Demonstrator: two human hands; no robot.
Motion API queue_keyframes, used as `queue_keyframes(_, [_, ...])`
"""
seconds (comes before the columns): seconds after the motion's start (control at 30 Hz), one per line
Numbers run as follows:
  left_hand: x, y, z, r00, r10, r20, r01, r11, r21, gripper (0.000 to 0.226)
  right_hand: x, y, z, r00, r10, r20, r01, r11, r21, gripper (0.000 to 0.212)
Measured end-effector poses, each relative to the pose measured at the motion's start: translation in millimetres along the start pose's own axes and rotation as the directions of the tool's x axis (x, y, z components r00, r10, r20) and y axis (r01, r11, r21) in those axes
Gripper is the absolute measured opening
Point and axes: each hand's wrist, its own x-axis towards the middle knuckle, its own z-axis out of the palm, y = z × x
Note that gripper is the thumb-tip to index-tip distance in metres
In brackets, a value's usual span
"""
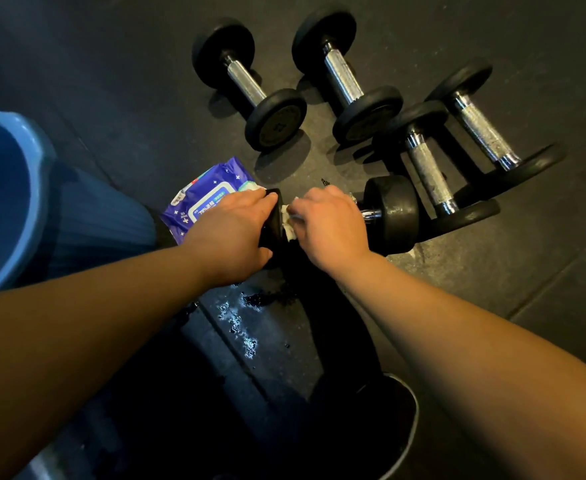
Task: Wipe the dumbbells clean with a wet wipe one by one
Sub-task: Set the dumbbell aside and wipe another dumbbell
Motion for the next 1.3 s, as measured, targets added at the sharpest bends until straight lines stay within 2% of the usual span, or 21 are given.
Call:
queue_keyframes(0.13, [-8, 1, 5, 1.0, 0.018, -0.001, -0.018, 0.999, 0.042, 0.094, 21, 1, -7, 0.992, 0.052, 0.117, -0.057, 0.998, 0.041, 0.021])
queue_keyframes(0.23, [-12, 1, 5, 0.999, 0.038, 0.004, -0.038, 0.997, 0.069, 0.096, 20, 1, -6, 0.989, 0.008, 0.147, -0.021, 0.996, 0.085, 0.021])
queue_keyframes(0.3, [-11, 0, 5, 0.999, 0.05, 0.004, -0.05, 0.996, 0.078, 0.099, 11, 2, -4, 0.994, -0.019, 0.107, 0.008, 0.994, 0.108, 0.018])
queue_keyframes(0.47, [2, -6, 5, 0.997, 0.065, 0.035, -0.068, 0.995, 0.079, 0.11, -10, -1, 9, 0.99, -0.061, -0.128, 0.066, 0.997, 0.037, 0.006])
queue_keyframes(0.6, [18, -4, -7, 0.992, 0.025, 0.126, -0.032, 0.998, 0.059, 0.118, -22, -3, 25, 0.986, -0.053, -0.159, 0.054, 0.999, -0.001, 0.009])
queue_keyframes(0.73, [33, -2, -17, 0.982, -0.014, 0.191, 0.004, 0.999, 0.048, 0.125, -28, -3, 36, 0.991, 0.018, -0.129, -0.011, 0.998, 0.056, 0.005])
queue_keyframes(0.8, [38, -2, -18, 0.98, -0.025, 0.195, 0.019, 0.999, 0.034, 0.127, -29, -9, 36, 0.982, 0.178, -0.069, -0.158, 0.959, 0.237, 0.009])
queue_keyframes(0.83, [40, -2, -18, 0.98, -0.028, 0.199, 0.023, 0.999, 0.028, 0.128, -29, -15, 36, 0.944, 0.328, -0.019, -0.294, 0.868, 0.4, 0.01])
queue_keyframes(0.87, [41, -2, -19, 0.978, -0.031, 0.204, 0.027, 0.999, 0.023, 0.129, -26, -24, 34, 0.864, 0.497, 0.079, -0.445, 0.682, 0.58, 0.009])
queue_keyframes(0.9, [42, -1, -19, 0.978, -0.032, 0.208, 0.029, 0.999, 0.017, 0.129, -22, -33, 32, 0.752, 0.623, 0.216, -0.551, 0.413, 0.726, 0.008])
queue_keyframes(0.97, [41, 0, -19, 0.977, -0.029, 0.209, 0.029, 1.0, 0.0, 0.127, -17, -48, 28, 0.547, 0.687, 0.479, -0.566, -0.118, 0.816, 0.016])
queue_keyframes(1.0, [39, 0, -19, 0.978, -0.025, 0.207, 0.027, 1.0, -0.01, 0.125, -14, -51, 28, 0.485, 0.662, 0.571, -0.536, -0.291, 0.793, 0.02])
queue_keyframes(1.03, [37, 1, -18, 0.98, -0.021, 0.198, 0.025, 1.0, -0.017, 0.124, -13, -52, 27, 0.449, 0.636, 0.628, -0.509, -0.396, 0.765, 0.023])
queue_keyframes(1.13, [31, 0, -14, 0.987, -0.013, 0.162, 0.017, 1.0, -0.023, 0.122, -11, -51, 24, 0.405, 0.577, 0.71, -0.443, -0.555, 0.704, 0.026])
queue_keyframes(1.3, [28, 0, -10, 0.986, -0.018, 0.167, 0.021, 1.0, -0.018, 0.122, -12, -53, 20, 0.406, 0.558, 0.724, -0.435, -0.578, 0.69, 0.019])
